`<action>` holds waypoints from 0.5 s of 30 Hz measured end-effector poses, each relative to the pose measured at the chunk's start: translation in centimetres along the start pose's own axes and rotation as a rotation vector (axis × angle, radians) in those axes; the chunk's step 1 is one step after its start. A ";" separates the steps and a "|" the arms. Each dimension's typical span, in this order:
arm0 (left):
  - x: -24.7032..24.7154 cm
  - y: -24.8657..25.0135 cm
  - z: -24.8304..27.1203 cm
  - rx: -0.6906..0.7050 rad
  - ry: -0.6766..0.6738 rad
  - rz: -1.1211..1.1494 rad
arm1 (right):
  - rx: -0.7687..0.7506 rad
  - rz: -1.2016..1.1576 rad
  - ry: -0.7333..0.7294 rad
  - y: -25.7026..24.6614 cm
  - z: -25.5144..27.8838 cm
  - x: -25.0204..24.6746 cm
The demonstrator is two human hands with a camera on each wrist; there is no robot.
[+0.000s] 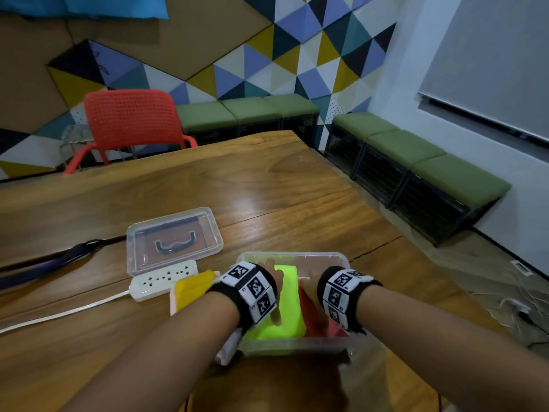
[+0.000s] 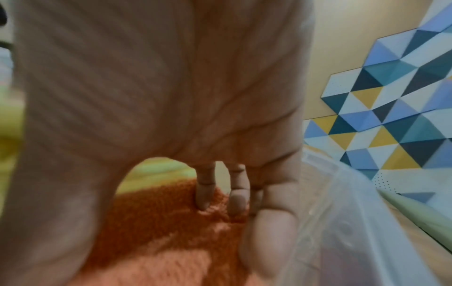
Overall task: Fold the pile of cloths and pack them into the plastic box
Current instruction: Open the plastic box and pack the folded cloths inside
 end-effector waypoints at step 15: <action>1.8 0.1 -2.0 0.084 0.016 0.086 | -0.140 0.465 -0.074 -1.5 -4.4 2.4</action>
Point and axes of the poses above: each hand's wrist, its own z-axis away from the middle knuckle, its own x-axis out of the palm, y = z × x, the point moved 3 cm from there along -z, towards the middle knuckle, and after that the axes turned 3 degrees about -y, right-handed, at the moved point
